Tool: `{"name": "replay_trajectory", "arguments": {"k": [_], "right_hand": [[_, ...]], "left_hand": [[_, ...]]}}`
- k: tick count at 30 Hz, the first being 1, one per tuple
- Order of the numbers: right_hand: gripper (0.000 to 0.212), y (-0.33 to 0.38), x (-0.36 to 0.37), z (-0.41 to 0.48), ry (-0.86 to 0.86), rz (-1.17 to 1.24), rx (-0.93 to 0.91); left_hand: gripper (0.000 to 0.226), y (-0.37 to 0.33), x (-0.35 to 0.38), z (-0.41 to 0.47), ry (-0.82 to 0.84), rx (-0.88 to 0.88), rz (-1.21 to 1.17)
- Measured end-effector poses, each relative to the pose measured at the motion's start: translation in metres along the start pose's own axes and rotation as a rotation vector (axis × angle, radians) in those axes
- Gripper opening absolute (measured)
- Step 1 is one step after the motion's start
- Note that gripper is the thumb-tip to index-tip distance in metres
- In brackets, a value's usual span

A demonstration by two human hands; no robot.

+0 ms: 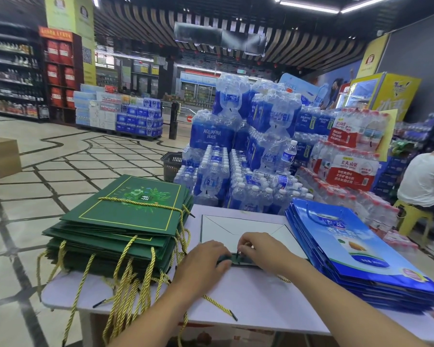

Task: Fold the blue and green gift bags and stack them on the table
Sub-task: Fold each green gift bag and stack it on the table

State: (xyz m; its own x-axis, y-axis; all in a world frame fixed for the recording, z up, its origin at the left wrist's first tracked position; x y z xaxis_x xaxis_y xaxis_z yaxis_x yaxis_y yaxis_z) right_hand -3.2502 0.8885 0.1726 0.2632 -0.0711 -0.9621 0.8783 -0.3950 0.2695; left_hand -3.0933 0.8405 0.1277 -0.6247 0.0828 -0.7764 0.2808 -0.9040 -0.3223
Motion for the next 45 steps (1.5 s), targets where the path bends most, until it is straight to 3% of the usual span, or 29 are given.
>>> {"name": "replay_trajectory", "arguments": {"k": [20,25,30,34,37,40,45], "right_hand": [[0.027,0.019,-0.004,-0.008,-0.093,-0.265,-0.094],[0.030,0.012,-0.009,-0.012,-0.071,-0.063,-0.088],[0.017,0.007,-0.030,-0.040,-0.444,0.154,-0.134],[0.035,0.000,-0.006,-0.053,-0.219,0.156,0.178],[0.035,0.005,0.014,-0.055,-0.074,0.386,0.251],[0.041,0.008,0.022,-0.055,-0.085,0.644,0.281],[0.039,0.003,0.029,-0.051,-0.107,0.725,0.352]], "left_hand": [[0.025,0.001,-0.004,-0.001,-0.009,-0.030,0.025],[0.026,0.004,-0.006,-0.003,-0.044,-0.077,0.039],[0.025,0.002,-0.011,-0.004,-0.084,-0.092,0.052],[0.026,0.003,-0.013,-0.005,-0.111,-0.113,0.064],[0.025,0.003,-0.015,-0.005,-0.125,-0.112,0.079],[0.025,0.000,-0.015,-0.005,-0.104,-0.101,0.107],[0.024,-0.001,-0.011,-0.006,-0.072,-0.091,0.120]]}}
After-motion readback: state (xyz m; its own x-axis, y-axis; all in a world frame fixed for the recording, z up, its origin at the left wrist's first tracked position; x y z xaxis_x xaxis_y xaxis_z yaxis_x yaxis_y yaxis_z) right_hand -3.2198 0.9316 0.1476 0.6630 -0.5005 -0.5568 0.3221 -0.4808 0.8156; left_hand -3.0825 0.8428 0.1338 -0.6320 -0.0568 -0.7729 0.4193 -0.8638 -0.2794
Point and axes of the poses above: each hand's wrist, its own z-axis towards the middle knuckle, its own x-axis out of the palm, y = z × x, the point moved 6 cm from there along z, towards the middle knuckle, and after that the axes turned 15 degrees about x, right-handed, at the moved point
